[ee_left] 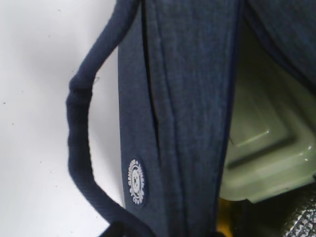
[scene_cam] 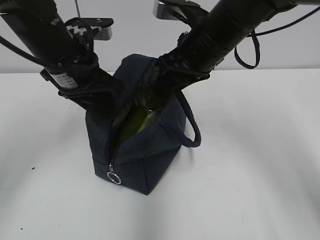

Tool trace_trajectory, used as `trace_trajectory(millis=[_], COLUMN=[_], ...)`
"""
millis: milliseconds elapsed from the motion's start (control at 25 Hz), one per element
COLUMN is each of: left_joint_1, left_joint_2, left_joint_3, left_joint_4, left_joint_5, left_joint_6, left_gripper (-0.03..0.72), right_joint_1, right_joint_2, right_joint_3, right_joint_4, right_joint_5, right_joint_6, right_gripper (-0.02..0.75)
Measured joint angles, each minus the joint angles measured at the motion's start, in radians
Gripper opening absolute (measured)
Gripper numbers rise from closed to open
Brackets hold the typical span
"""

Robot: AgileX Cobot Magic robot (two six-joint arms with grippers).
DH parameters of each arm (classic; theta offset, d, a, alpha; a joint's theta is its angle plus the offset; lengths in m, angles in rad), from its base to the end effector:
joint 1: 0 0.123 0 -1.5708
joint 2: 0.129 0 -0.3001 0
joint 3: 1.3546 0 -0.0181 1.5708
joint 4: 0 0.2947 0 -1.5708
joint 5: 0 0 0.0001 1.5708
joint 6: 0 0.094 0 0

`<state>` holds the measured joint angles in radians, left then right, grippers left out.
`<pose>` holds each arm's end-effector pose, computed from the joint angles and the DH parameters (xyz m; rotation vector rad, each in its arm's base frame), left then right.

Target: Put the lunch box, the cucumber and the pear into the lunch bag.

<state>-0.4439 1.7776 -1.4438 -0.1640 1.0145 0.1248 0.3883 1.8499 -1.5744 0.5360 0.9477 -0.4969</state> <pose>0.3718 -0.1913 0.2634 0.7094 2.7570 -0.2857 0.4050 0.2078 0.2863 -0.8538 2.4759 0.6404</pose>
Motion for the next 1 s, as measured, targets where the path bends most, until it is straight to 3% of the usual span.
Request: trace_trajectory(millis=[80,200,360,600,840,1000], left_joint_1=[0.001,0.005,0.005,0.005,0.005,0.005], left_joint_2=[-0.017,-0.074,-0.218,-0.409,-0.516,-0.534], left_joint_3=[0.000,0.007,0.110,0.332,0.511,0.542], left_joint_4=[-0.001,0.003,0.003,-0.001,0.004,0.005], left_joint_5=[0.000,-0.019,-0.148,-0.344,-0.406,-0.399], left_joint_6=[0.000,0.000,0.015,0.031,0.034,0.034], left_gripper=[0.403,0.439,0.442,0.435,0.425,0.421], right_joint_1=[-0.010,-0.040,-0.052,-0.026,-0.026,-0.026], right_joint_2=[-0.016,-0.070,-0.197,-0.408,-0.477,-0.477], right_joint_3=[0.000,0.040,0.206,0.511,0.615,0.619], right_joint_4=[0.007,0.009,0.045,0.331,0.382,0.413], right_joint_5=[0.000,-0.029,-0.149,-0.404,-0.430,-0.411], right_joint_6=[-0.004,-0.013,-0.085,-0.390,-0.443,-0.443], right_gripper=[0.488,0.523,0.522,0.499,0.496,0.496])
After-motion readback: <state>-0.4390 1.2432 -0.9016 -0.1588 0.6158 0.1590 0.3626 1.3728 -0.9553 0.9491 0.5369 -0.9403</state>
